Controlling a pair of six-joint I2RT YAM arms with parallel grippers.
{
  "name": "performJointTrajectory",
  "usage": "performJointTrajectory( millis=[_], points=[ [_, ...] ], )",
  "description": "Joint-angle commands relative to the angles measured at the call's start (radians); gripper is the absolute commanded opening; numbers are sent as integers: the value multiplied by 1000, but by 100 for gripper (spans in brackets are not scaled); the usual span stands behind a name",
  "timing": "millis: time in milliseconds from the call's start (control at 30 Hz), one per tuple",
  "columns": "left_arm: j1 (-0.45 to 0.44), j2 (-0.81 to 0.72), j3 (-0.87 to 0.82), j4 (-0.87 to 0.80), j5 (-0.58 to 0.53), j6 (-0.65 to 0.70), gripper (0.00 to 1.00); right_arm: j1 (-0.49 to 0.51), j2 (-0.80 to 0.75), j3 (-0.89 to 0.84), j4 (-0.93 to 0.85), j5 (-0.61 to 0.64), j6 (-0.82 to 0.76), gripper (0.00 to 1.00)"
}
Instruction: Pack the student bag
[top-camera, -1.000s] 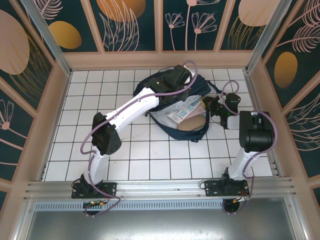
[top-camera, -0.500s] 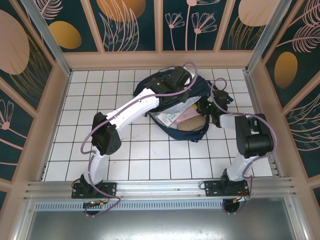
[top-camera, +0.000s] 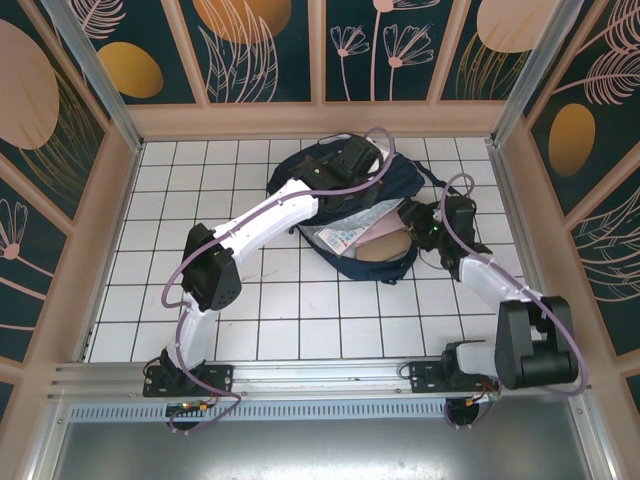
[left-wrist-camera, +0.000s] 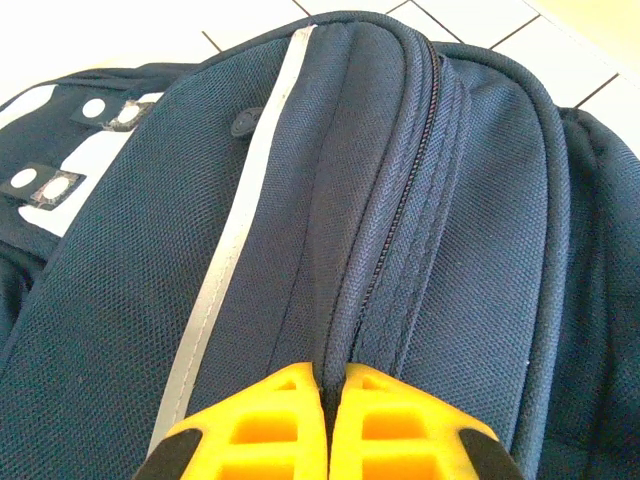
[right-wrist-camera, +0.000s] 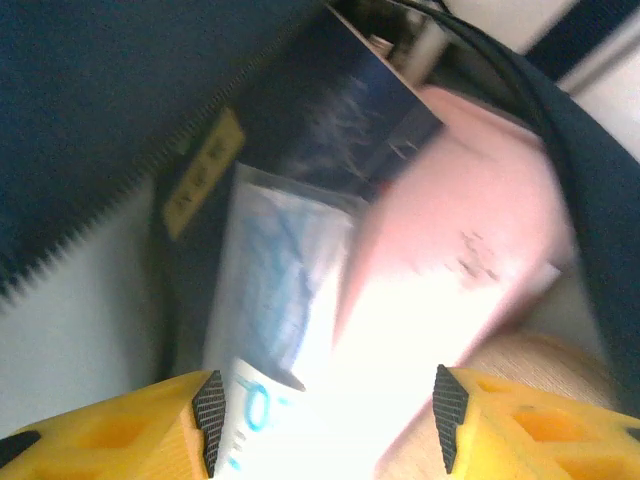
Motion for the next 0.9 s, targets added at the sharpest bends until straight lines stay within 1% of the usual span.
performJointTrajectory(
  millis=[0, 67, 100, 233, 367, 400, 433, 467, 500, 533, 567, 700, 800, 867],
  points=[
    [17, -63, -1, 51, -36, -23, 0, 50, -72, -68, -147, 140, -33, 60],
    [18, -74, -13, 47, -44, -23, 0, 87, -100, -101, -209, 228, -15, 60],
    [18, -81, -20, 46, -48, -24, 0, 94, -109, -115, -227, 246, -3, 60],
    [18, -111, -65, 41, -56, -29, 0, 114, -105, -181, -203, 256, 29, 60],
    [17, -141, -109, 43, -49, -45, 0, 122, -36, -177, -173, 257, 0, 51],
    [17, -148, -119, 43, -45, -51, 0, 123, -17, -173, -157, 259, -11, 47],
    [17, -159, -130, 43, -40, -61, 0, 120, 9, -164, -147, 264, -27, 36],
    [18, -167, -141, 44, -36, -74, 0, 118, 35, -149, -136, 269, -50, 23],
    [18, -176, -152, 44, -30, -86, 0, 113, 57, -131, -135, 275, -66, 15],
    [18, -185, -165, 47, -15, -97, 0, 104, 85, -106, -133, 277, -86, 4],
    [16, -193, -175, 46, 3, -106, 0, 95, 109, -78, -134, 276, -103, 0],
    [17, -211, -203, 38, 14, -172, 0, 51, 174, 5, -109, 269, -191, 0],
    [12, -214, -233, 73, 102, -254, 0, -17, 250, 81, -105, 227, -249, 0],
    [3, -203, -259, 126, 145, -312, 0, -54, 308, 142, -108, 189, -295, 0]
  ],
)
